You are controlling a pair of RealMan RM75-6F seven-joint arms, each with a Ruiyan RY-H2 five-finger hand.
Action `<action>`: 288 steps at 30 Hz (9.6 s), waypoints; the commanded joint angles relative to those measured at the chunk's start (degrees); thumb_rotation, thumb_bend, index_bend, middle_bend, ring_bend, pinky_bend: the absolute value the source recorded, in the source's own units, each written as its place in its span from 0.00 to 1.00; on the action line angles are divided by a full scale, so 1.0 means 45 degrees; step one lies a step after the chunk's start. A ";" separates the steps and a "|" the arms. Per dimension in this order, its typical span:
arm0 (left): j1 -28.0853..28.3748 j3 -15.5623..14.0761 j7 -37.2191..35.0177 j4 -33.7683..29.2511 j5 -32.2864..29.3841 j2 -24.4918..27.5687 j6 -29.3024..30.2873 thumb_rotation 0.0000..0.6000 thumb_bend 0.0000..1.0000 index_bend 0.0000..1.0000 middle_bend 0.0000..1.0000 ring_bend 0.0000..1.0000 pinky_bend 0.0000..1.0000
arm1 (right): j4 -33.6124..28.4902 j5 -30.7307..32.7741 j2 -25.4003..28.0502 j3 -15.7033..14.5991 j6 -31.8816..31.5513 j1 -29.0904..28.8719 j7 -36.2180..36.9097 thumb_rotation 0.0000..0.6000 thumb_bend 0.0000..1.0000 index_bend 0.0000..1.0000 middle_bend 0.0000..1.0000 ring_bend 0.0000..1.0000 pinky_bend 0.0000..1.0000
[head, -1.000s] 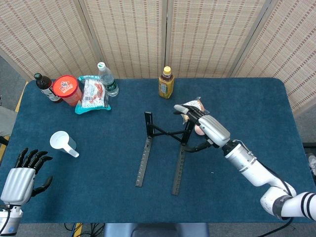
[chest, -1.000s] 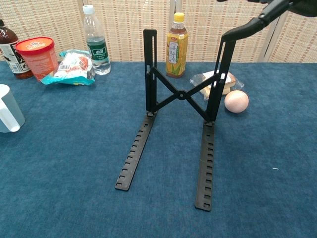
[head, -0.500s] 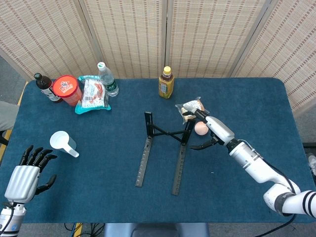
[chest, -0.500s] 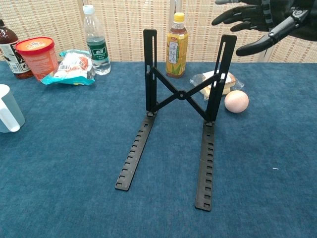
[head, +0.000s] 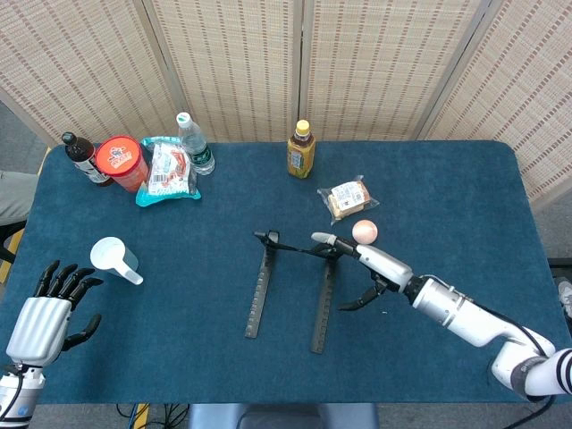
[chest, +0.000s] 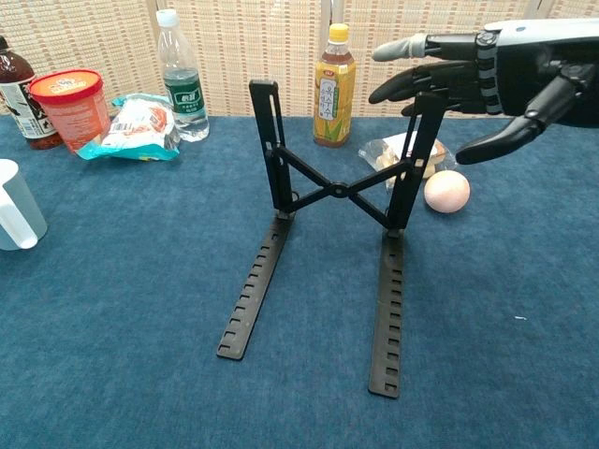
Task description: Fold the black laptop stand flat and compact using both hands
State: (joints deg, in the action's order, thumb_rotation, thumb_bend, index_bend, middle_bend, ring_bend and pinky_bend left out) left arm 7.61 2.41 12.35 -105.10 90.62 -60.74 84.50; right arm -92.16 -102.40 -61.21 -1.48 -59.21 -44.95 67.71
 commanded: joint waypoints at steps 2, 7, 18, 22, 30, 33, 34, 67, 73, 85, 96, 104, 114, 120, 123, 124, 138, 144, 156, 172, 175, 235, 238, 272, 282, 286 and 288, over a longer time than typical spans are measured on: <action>0.0247 0.0149 -0.0265 -0.0020 0.0103 0.0157 -0.0168 1.00 0.27 0.26 0.19 0.11 0.01 | -0.0553 -0.1138 0.1028 -0.0730 -0.1472 0.0340 0.0553 1.00 0.00 0.02 0.19 0.01 0.00; 0.0792 0.0403 -0.0677 -0.0006 0.0383 0.0502 -0.0566 1.00 0.27 0.26 0.18 0.11 0.01 | -0.1022 -0.1193 0.1842 -0.0782 -0.2255 0.0667 -0.0187 1.00 0.00 0.02 0.19 0.01 0.00; 0.2339 0.0882 -0.1385 0.0085 0.0838 0.0781 -0.1986 1.00 0.27 0.26 0.18 0.11 0.01 | -0.1722 0.1055 0.2130 -0.0078 -0.0511 0.1137 -0.7506 1.00 0.00 0.02 0.19 0.02 0.02; 0.3105 0.1101 -0.1996 0.0515 0.0842 0.0446 -0.2704 1.00 0.27 0.26 0.18 0.11 0.01 | -0.1766 0.1479 0.1811 0.0072 -0.0072 0.1167 -0.9073 1.00 0.00 0.02 0.19 0.02 0.02; 0.5071 0.1449 -0.2389 0.1972 0.1011 -0.0620 -0.4597 1.00 0.27 0.25 0.17 0.11 0.01 | -0.1414 0.1089 0.0465 0.0007 -0.0218 0.1623 -1.3320 1.00 0.02 0.02 0.20 0.02 0.04; 0.5757 0.1551 -0.2555 0.2495 0.1014 -0.1098 -0.5183 1.00 0.26 0.24 0.17 0.10 0.01 | -0.1021 0.0768 -0.0142 0.0016 -0.0251 0.1713 -1.5179 1.00 0.02 0.02 0.20 0.02 0.04; 0.5929 0.1574 -0.2587 0.2652 0.0988 -0.1236 -0.5329 1.00 0.25 0.23 0.17 0.10 0.01 | -0.0877 0.0722 -0.0363 0.0053 -0.0302 0.1749 -1.5645 1.00 0.02 0.02 0.20 0.02 0.04; 0.6530 0.1139 -0.3932 0.3858 -0.0096 -0.2002 -0.4755 1.00 0.25 0.23 0.17 0.10 0.01 | 0.5829 0.1976 -0.6820 0.0836 0.1478 0.0217 -1.7744 1.00 0.00 0.00 0.13 0.00 0.04; 0.6555 0.1065 -0.4022 0.3937 -0.0171 -0.2086 -0.4700 1.00 0.25 0.23 0.17 0.10 0.01 | 0.6445 0.1927 -0.7209 0.0702 0.1574 0.0016 -1.7611 1.00 0.00 0.00 0.13 0.00 0.04; 0.6532 0.0900 -0.3996 0.3966 -0.0325 -0.2088 -0.4646 1.00 0.25 0.23 0.17 0.10 0.01 | 0.8220 0.2086 -0.8942 0.1263 0.1255 -0.0670 -1.7224 1.00 0.00 0.00 0.13 0.00 0.02; 0.6661 0.0872 -0.4197 0.4610 -0.0706 -0.2414 -0.4980 1.00 0.25 0.23 0.17 0.10 0.01 | 0.8964 0.2153 -0.9630 0.1437 0.0632 -0.0960 -1.6868 1.00 0.00 0.00 0.12 0.00 0.02; 0.7320 0.0782 -0.4039 0.6441 -0.0682 -0.3639 -0.5777 1.00 0.25 0.23 0.17 0.10 0.01 | 0.6189 0.1282 -0.7372 0.0913 -0.1372 -0.0188 -1.6772 1.00 0.00 0.00 0.13 0.00 0.02; 0.7866 0.0487 -0.3969 0.8464 -0.0662 -0.5318 -0.6491 1.00 0.23 0.06 0.00 0.00 0.00 | 0.3716 0.1587 -0.6181 0.0772 -0.1199 0.0252 -1.8441 1.00 0.00 0.00 0.07 0.00 0.00; 0.8160 0.0379 -0.3895 0.9305 -0.0678 -0.6152 -0.6833 1.00 0.20 0.01 0.00 0.00 0.00 | 0.3388 0.1548 -0.6433 0.0594 -0.1001 0.0379 -1.9424 1.00 0.00 0.00 0.00 0.00 0.00; 0.8257 0.0392 -0.4154 0.9712 -0.0888 -0.6552 -0.7110 1.00 0.20 0.00 0.00 0.00 0.00 | 0.3337 0.1541 -0.6626 0.0651 -0.1099 0.0454 -1.9796 1.00 0.00 0.00 0.00 0.00 0.00; 0.8274 0.0381 -0.4188 0.9805 -0.0899 -0.6637 -0.7129 1.00 0.19 0.00 0.00 0.00 0.00 | 0.3359 0.1518 -0.6662 0.0651 -0.1131 0.0470 -1.9840 1.00 0.00 0.00 0.00 0.00 0.00; 0.8527 0.0312 -0.4894 1.1193 -0.1095 -0.7681 -0.7456 1.00 0.18 0.00 0.00 0.00 0.00 | 0.4044 0.1554 -0.7239 0.0683 -0.0837 0.0452 -1.9863 1.00 0.00 0.00 0.00 0.00 0.00; 0.8643 0.0266 -0.5370 1.1669 -0.1053 -0.8071 -0.7508 1.00 0.18 0.00 0.00 0.00 0.00 | 0.4444 0.1471 -0.7726 0.0610 -0.0570 0.0320 -2.0020 1.00 0.00 0.00 0.00 0.00 0.00; 0.8815 0.0168 -0.6153 1.2290 -0.0963 -0.8585 -0.7568 1.00 0.18 0.00 0.00 0.00 0.00 | 0.5311 0.1228 -0.8192 0.0299 -0.0722 0.0495 -1.9848 1.00 0.00 0.00 0.00 0.00 0.00; 0.8939 0.0175 -0.6457 1.2549 -0.1043 -0.8849 -0.7627 1.00 0.18 0.00 0.00 0.00 0.00 | 0.7593 0.0885 -0.9593 0.0264 -0.0979 0.0314 -1.9130 1.00 0.00 0.00 0.00 0.00 0.00; 0.8931 0.0168 -0.6513 1.2633 -0.1081 -0.8917 -0.7656 1.00 0.18 0.00 0.00 0.00 0.00 | 0.7951 0.0714 -0.9780 0.0199 -0.1173 0.0291 -1.9018 1.00 0.00 0.00 0.00 0.00 0.00; 0.8981 0.0248 -0.6724 1.1461 -0.1343 -0.8391 -0.7716 1.00 0.18 0.00 0.00 0.00 0.00 | 0.9929 0.0162 -1.1068 0.0328 -0.2076 -0.1023 -1.7634 1.00 0.00 0.00 0.00 0.00 0.00; 0.8752 0.0325 -0.6517 1.1203 -0.1531 -0.8063 -0.7505 1.00 0.18 0.00 0.00 0.00 0.00 | 0.8622 0.0072 -1.0053 0.0172 -0.1618 -0.1311 -1.7107 1.00 0.00 0.00 0.00 0.00 0.00; 0.6939 0.1128 -0.5131 0.8932 -0.3144 -0.5574 -0.6252 1.00 0.18 0.00 0.00 0.00 0.00 | 0.5643 -0.1291 -0.6806 -0.1309 0.4644 -0.6857 -1.2699 1.00 0.00 0.00 0.00 0.00 0.00; 0.6816 0.1235 -0.5417 0.9133 -0.3177 -0.5604 -0.6241 1.00 0.18 0.00 0.00 0.00 0.00 | 0.6287 -0.1489 -0.7198 -0.1678 0.4896 -0.7740 -1.1627 1.00 0.00 0.00 0.00 0.00 0.00; 0.6773 0.1259 -0.5565 0.9210 -0.3146 -0.5629 -0.6222 1.00 0.18 0.00 0.00 0.00 0.00 | 0.6389 -0.1499 -0.7257 -0.1907 0.5091 -0.8026 -1.1254 1.00 0.00 0.00 0.00 0.00 0.00; 0.6758 0.1267 -0.5632 0.9254 -0.3130 -0.5649 -0.6223 1.00 0.18 0.00 0.00 0.00 0.00 | 0.6422 -0.1516 -0.7282 -0.1991 0.5051 -0.8105 -1.1149 1.00 0.00 0.00 0.00 0.00 0.00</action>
State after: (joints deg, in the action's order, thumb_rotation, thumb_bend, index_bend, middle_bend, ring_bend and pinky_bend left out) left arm 38.04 8.10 -12.95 -63.49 76.51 -86.13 56.49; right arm -63.36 -109.17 -93.90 -10.29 -36.44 -81.30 17.39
